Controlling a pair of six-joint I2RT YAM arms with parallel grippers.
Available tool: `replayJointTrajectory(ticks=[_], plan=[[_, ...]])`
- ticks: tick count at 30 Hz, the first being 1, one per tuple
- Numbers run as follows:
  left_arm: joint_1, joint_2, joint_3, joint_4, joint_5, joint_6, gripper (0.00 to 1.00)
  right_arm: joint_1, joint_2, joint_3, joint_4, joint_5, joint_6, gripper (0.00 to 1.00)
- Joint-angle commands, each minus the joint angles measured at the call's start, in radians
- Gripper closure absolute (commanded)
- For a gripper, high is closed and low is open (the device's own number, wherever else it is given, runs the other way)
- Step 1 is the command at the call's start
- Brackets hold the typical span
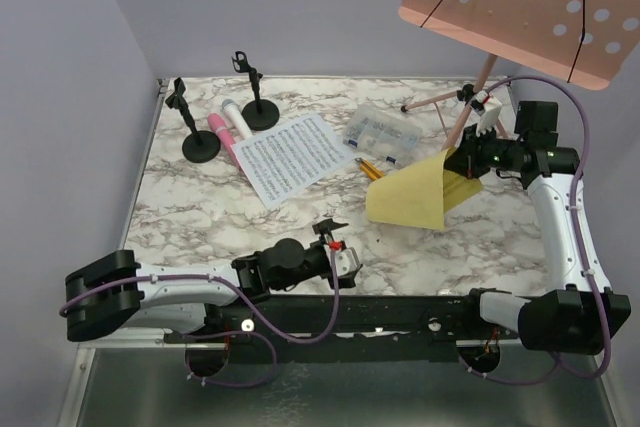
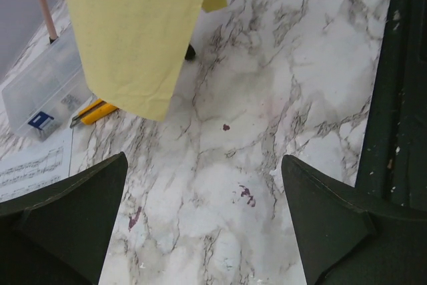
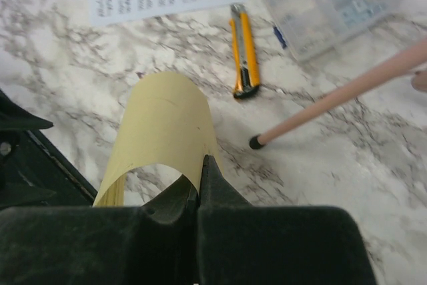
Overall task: Pack up the instrument practice props
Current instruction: Place the sheet music at the center of the board.
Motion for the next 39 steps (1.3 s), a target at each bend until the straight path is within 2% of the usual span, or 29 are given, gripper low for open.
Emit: replayJointTrajectory(ticks=[1, 7, 13, 16, 20, 23, 26, 29, 34, 39], plan=[[-0.060, 0.095, -0.036, 0.188, -0.246, 0.076, 0.01, 0.008, 0.039, 0.031, -0.134, 0.196, -0.071, 1.00], [-0.089, 0.177, -0.051, 0.362, -0.297, -0.020, 0.01, 0.007, 0.031, -0.003, -0.143, 0.107, -0.091, 1.00], [-0.090, 0.230, -0.089, 0.541, -0.353, -0.166, 0.01, 0.008, 0.034, 0.011, -0.208, -0.107, -0.151, 1.00], [-0.067, 0.220, -0.114, 0.584, -0.359, -0.381, 0.01, 0.007, 0.053, 0.024, -0.253, -0.214, -0.176, 1.00], [0.035, 0.175, -0.150, 0.589, -0.275, -0.748, 0.01, 0.007, 0.087, 0.022, -0.270, -0.349, -0.170, 1.00], [0.113, 0.155, -0.173, 0.614, -0.215, -0.970, 0.01, 0.007, 0.096, 0.012, -0.258, -0.457, -0.159, 1.00], [0.149, 0.156, -0.191, 0.683, -0.199, -1.092, 0.01, 0.007, 0.082, -0.017, -0.198, -0.531, -0.113, 1.00], [0.159, 0.179, -0.198, 0.730, -0.226, -1.214, 0.01, 0.007, 0.052, -0.055, -0.121, -0.537, -0.062, 1.00], [0.173, 0.280, -0.184, 0.770, -0.284, -1.512, 0.01, 0.008, -0.017, -0.146, 0.024, -0.613, 0.058, 1.00], [0.175, 0.489, -0.171, 1.049, -0.278, -1.661, 0.01, -0.002, -0.083, -0.223, 0.158, -0.637, 0.173, 1.00]])
